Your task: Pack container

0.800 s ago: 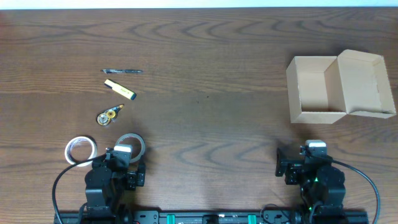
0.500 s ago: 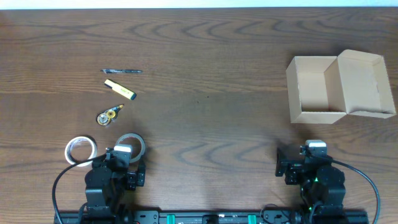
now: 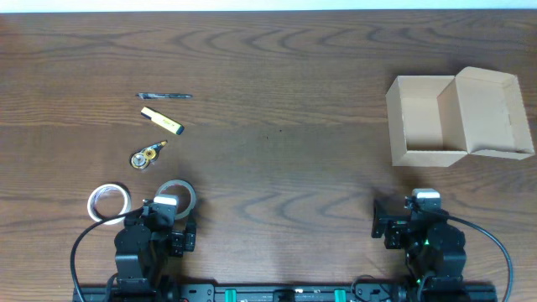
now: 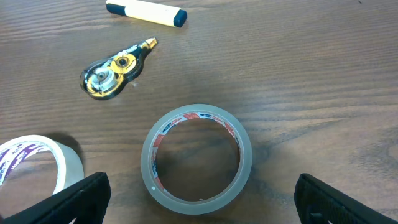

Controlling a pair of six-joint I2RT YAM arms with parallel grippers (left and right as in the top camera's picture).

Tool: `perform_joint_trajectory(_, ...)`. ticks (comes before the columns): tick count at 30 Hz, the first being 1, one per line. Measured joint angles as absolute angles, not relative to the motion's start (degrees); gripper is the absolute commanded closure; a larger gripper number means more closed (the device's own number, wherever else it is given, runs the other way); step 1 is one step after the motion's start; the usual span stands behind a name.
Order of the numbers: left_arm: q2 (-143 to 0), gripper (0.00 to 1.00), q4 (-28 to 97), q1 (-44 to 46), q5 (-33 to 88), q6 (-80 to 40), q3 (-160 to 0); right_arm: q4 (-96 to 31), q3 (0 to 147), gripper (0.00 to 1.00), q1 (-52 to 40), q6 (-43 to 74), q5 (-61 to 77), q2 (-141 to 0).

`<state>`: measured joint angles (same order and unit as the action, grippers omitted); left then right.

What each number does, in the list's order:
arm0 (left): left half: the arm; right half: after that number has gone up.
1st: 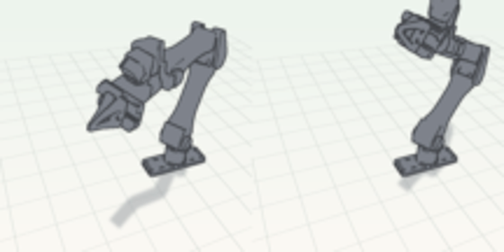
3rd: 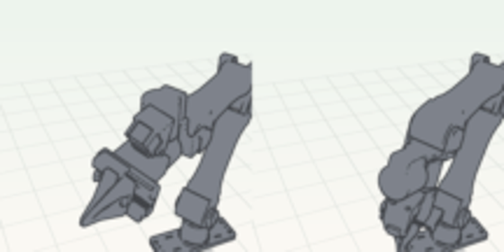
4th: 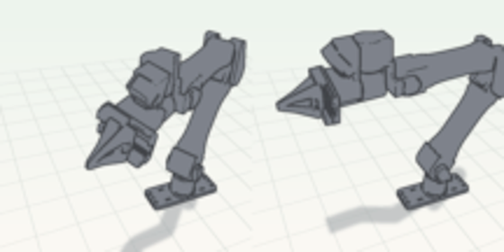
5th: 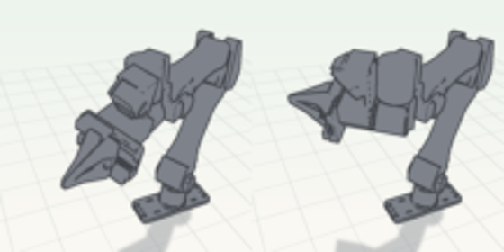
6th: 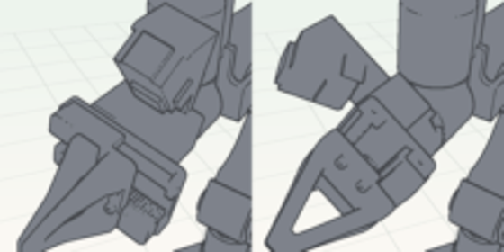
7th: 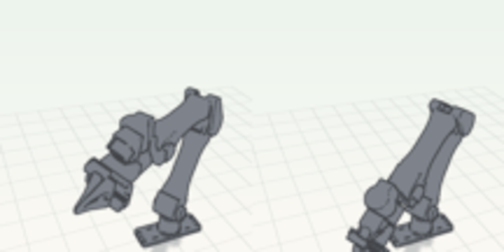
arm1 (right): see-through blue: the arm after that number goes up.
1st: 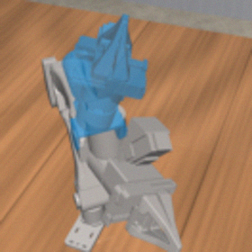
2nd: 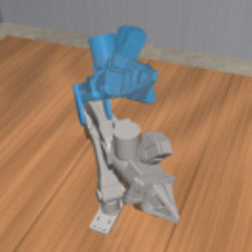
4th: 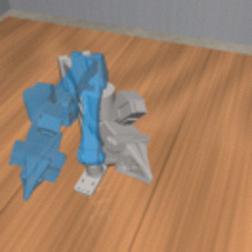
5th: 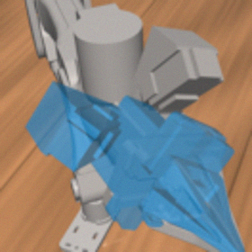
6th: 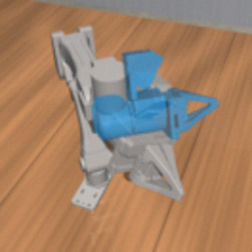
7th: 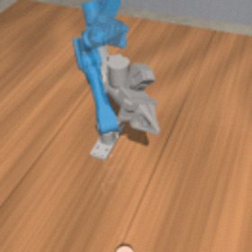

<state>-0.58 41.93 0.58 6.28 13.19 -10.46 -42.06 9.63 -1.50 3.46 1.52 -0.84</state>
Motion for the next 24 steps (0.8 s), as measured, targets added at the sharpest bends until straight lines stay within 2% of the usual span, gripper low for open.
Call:
perform_joint_trajectory(16,-0.58,0.05,41.93,0.58,6.28,13.19,-10.46,-42.39,11.00,0.01,-1.50,5.67,2.74,-2.11)
perform_joint_trajectory(24,-0.58,0.05,41.93,0.58,6.28,13.19,-10.44,-46.63,26.57,0.01,-1.50,6.17,2.98,-17.06)
